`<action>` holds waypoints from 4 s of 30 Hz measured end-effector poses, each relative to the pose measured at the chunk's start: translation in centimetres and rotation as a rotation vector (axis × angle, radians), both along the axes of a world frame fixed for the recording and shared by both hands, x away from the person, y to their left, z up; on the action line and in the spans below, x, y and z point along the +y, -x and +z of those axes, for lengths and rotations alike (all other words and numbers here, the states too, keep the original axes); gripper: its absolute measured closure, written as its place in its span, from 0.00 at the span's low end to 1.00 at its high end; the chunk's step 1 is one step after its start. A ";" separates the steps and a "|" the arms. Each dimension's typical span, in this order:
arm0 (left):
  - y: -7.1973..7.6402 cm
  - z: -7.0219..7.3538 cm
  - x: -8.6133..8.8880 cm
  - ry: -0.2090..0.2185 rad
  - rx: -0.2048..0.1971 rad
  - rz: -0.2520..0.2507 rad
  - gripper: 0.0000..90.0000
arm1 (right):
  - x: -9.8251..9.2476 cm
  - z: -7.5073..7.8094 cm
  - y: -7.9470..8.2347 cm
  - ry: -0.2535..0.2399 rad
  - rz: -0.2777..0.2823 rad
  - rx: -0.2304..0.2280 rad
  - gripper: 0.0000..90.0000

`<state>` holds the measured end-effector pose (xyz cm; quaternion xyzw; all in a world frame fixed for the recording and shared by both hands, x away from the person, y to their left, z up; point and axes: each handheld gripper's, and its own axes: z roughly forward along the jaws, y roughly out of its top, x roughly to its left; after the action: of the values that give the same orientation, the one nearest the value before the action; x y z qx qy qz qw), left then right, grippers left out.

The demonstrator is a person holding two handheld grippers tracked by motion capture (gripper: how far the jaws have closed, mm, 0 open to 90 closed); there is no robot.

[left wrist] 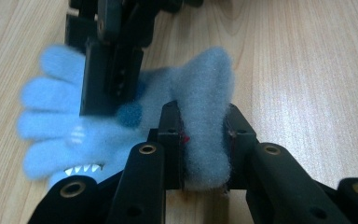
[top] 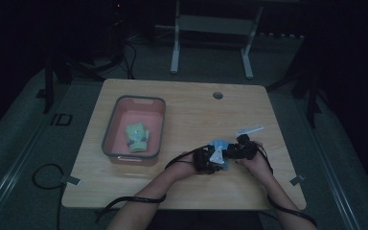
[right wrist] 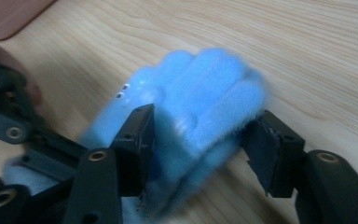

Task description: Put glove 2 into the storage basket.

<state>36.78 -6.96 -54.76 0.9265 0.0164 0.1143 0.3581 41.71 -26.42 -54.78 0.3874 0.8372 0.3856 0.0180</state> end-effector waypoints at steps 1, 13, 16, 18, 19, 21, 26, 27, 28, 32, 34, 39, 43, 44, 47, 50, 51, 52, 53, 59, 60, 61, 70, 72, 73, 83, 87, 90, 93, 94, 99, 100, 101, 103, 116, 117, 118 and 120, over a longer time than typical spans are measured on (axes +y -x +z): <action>0.0 0.0 0.0 0.000 0.000 0.000 0.82 | 0.2 0.0 0.0 -0.005 0.010 0.007 0.58; 0.1 0.1 0.5 0.014 0.020 0.021 0.82 | 1.4 0.3 0.7 -0.015 0.059 -0.015 0.84; 0.2 0.4 0.7 0.002 0.016 0.023 0.83 | 1.5 0.8 0.9 -0.028 0.059 -0.027 0.84; 0.2 0.6 1.0 0.000 0.013 0.028 0.83 | 1.9 1.4 1.0 -0.027 0.068 -0.046 0.84; 0.1 0.8 1.1 -0.005 0.010 0.030 0.83 | 2.0 1.6 1.1 -0.026 0.067 -0.052 0.84; 0.1 1.2 1.5 0.002 0.010 0.035 0.83 | 2.2 1.8 1.1 -0.030 0.068 -0.058 0.84; 0.5 2.4 2.2 0.001 -0.005 0.037 0.83 | 2.7 2.8 1.2 -0.044 0.084 -0.077 0.84; 0.6 2.6 2.4 0.000 -0.009 0.038 0.83 | 2.7 3.0 1.3 -0.051 0.088 -0.076 0.84; 0.7 2.8 2.5 0.002 -0.012 0.040 0.83 | 2.8 3.3 1.3 -0.060 0.090 -0.079 0.84; 1.0 3.9 3.0 -0.003 -0.023 0.045 0.83 | 3.0 3.8 1.3 -0.065 0.094 -0.088 0.84; 1.1 4.4 3.1 -0.012 -0.034 0.045 0.83 | 3.3 4.3 1.3 -0.069 0.099 -0.090 0.84; 1.2 5.3 3.7 -0.018 -0.041 0.050 0.83 | 3.8 5.1 1.1 -0.066 0.109 -0.092 0.84; 1.2 6.0 4.2 -0.018 -0.044 0.055 0.83 | 4.3 5.9 1.0 -0.079 0.117 -0.105 0.84; 1.2 6.2 4.3 -0.019 -0.045 0.056 0.83 | 4.3 5.9 1.0 -0.079 0.117 -0.105 0.84; 1.2 6.7 4.8 -0.024 -0.051 0.060 0.83 | 4.7 6.4 1.0 -0.087 0.122 -0.110 0.84; 1.2 7.4 5.5 -0.028 -0.052 0.067 0.83 | 5.4 6.9 0.9 -0.097 0.133 -0.117 0.84; 1.2 7.4 5.5 -0.028 -0.052 0.067 0.83 | 5.4 6.9 0.9 -0.097 0.133 -0.117 0.84; 1.2 7.4 5.5 -0.028 -0.052 0.067 0.83 | 5.5 7.1 0.9 -0.101 0.135 -0.118 0.84; 1.3 7.6 5.8 -0.027 -0.052 0.071 0.83 | 5.5 7.1 0.9 -0.101 0.135 -0.118 0.84; 1.4 8.5 6.8 -0.031 -0.054 0.081 0.83 | 6.8 8.0 0.8 -0.107 0.151 -0.128 0.85; 1.4 8.6 7.0 -0.031 -0.055 0.084 0.83 | 7.1 8.3 0.8 -0.110 0.158 -0.134 0.84; 1.4 8.8 7.1 -0.031 -0.055 0.087 0.83 | 7.1 8.3 0.8 -0.110 0.158 -0.134 0.84; 1.5 9.9 8.9 -0.043 -0.065 0.106 0.83 | 9.2 9.4 0.4 -0.119 0.182 -0.150 0.84; 1.5 10.0 9.3 -0.045 -0.064 0.111 0.83 | 9.4 9.4 0.4 -0.118 0.185 -0.152 0.84; 1.5 10.1 9.5 -0.048 -0.065 0.116 0.83 | 9.7 9.5 0.4 -0.118 0.188 -0.151 0.84; 1.6 10.4 11.6 -0.063 -0.060 0.139 0.83 | 12.0 9.7 0.1 -0.128 0.216 -0.150 0.84; 1.7 10.7 12.4 -0.067 -0.062 0.151 0.83 | 12.9 9.9 0.0 -0.127 0.227 -0.152 0.84; 1.8 10.9 13.0 -0.069 -0.061 0.158 0.83 | 13.6 10.1 0.0 -0.131 0.236 -0.155 0.84; 1.7 11.0 13.8 -0.064 -0.053 0.167 0.83 | 14.3 10.2 -0.1 -0.134 0.244 -0.156 0.84; 1.7 11.0 13.8 -0.064 -0.053 0.167 0.83 | 14.3 10.2 -0.1 -0.134 0.244 -0.156 0.84; 1.8 11.1 14.9 -0.075 -0.050 0.179 0.83 | 15.6 10.3 -0.3 -0.135 0.261 -0.153 0.84; 1.9 11.2 15.1 -0.076 -0.051 0.181 0.83 | 15.9 10.3 -0.3 -0.135 0.263 -0.150 0.84; 1.9 11.2 15.3 -0.073 -0.047 0.184 0.83 | 16.1 10.3 -0.3 -0.133 0.264 -0.152 0.84; 2.0 11.3 15.8 -0.075 -0.049 0.191 0.83 | 16.5 10.4 -0.4 -0.135 0.270 -0.153 0.84; 2.0 11.3 18.5 -0.075 -0.037 0.224 0.82 | 19.5 10.4 -0.7 -0.142 0.293 -0.149 0.84; 2.0 11.2 18.7 -0.075 -0.035 0.225 0.82 | 19.7 10.3 -0.7 -0.141 0.295 -0.149 0.85; 2.0 11.2 18.7 -0.075 -0.035 0.225 0.82 | 19.9 10.3 -0.7 -0.142 0.298 -0.146 0.84; 2.0 11.1 19.3 -0.085 -0.033 0.234 0.82 | 20.5 10.3 -0.7 -0.140 0.306 -0.144 0.84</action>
<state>34.75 12.38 -43.62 0.9306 0.1138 0.1711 0.3029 42.45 -5.92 -44.48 0.2270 0.8542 0.4678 -0.0078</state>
